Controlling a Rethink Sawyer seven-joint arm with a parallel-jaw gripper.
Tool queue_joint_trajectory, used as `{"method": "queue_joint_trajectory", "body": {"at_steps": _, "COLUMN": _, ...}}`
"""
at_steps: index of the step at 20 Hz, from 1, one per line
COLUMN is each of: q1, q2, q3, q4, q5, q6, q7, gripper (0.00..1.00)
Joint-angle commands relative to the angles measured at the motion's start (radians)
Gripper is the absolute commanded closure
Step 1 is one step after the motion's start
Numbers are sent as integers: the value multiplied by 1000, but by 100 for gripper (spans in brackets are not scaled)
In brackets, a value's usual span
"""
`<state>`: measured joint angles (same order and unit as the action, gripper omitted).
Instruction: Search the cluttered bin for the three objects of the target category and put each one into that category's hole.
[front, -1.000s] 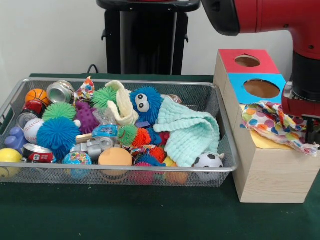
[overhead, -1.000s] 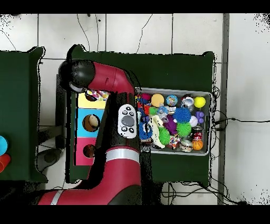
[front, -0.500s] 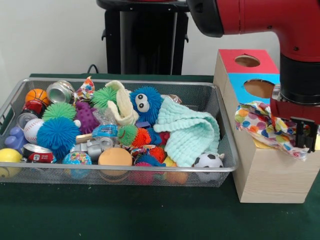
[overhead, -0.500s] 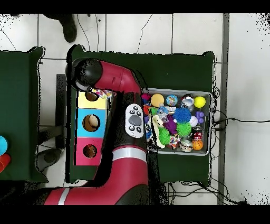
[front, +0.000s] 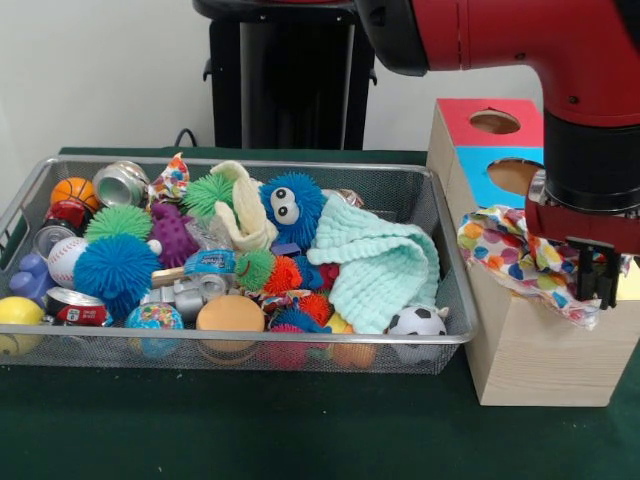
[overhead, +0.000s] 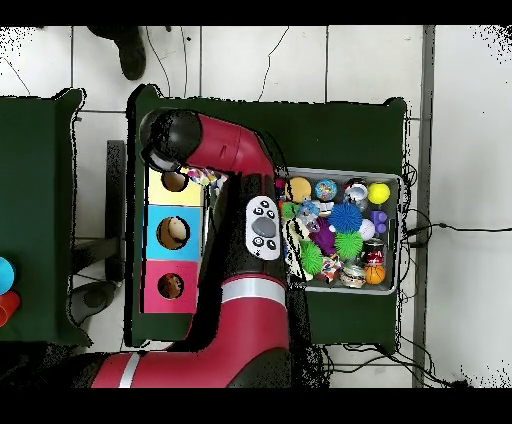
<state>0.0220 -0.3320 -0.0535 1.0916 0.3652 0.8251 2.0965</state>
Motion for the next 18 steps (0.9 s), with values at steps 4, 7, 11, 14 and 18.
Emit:
{"method": "queue_joint_trajectory", "body": {"at_steps": 4, "q1": -40, "q2": 39, "q3": 79, "q4": 149, "q5": -84, "q6": 12, "q7": -36, "gripper": 100}}
{"method": "queue_joint_trajectory", "body": {"at_steps": 7, "q1": -25, "q2": 20, "q3": 63, "q4": 164, "q5": -83, "q6": 42, "q7": -10, "gripper": 100}}
{"method": "queue_joint_trajectory", "body": {"at_steps": 11, "q1": 6, "q2": -11, "q3": 38, "q4": 210, "q5": -88, "q6": 39, "q7": 33, "gripper": 100}}
{"method": "queue_joint_trajectory", "body": {"at_steps": 14, "q1": 18, "q2": -34, "q3": 41, "q4": 255, "q5": -85, "q6": 8, "q7": 51, "gripper": 100}}
{"method": "queue_joint_trajectory", "body": {"at_steps": 18, "q1": 28, "q2": -59, "q3": 46, "q4": 304, "q5": -92, "q6": -34, "q7": 62, "gripper": 100}}
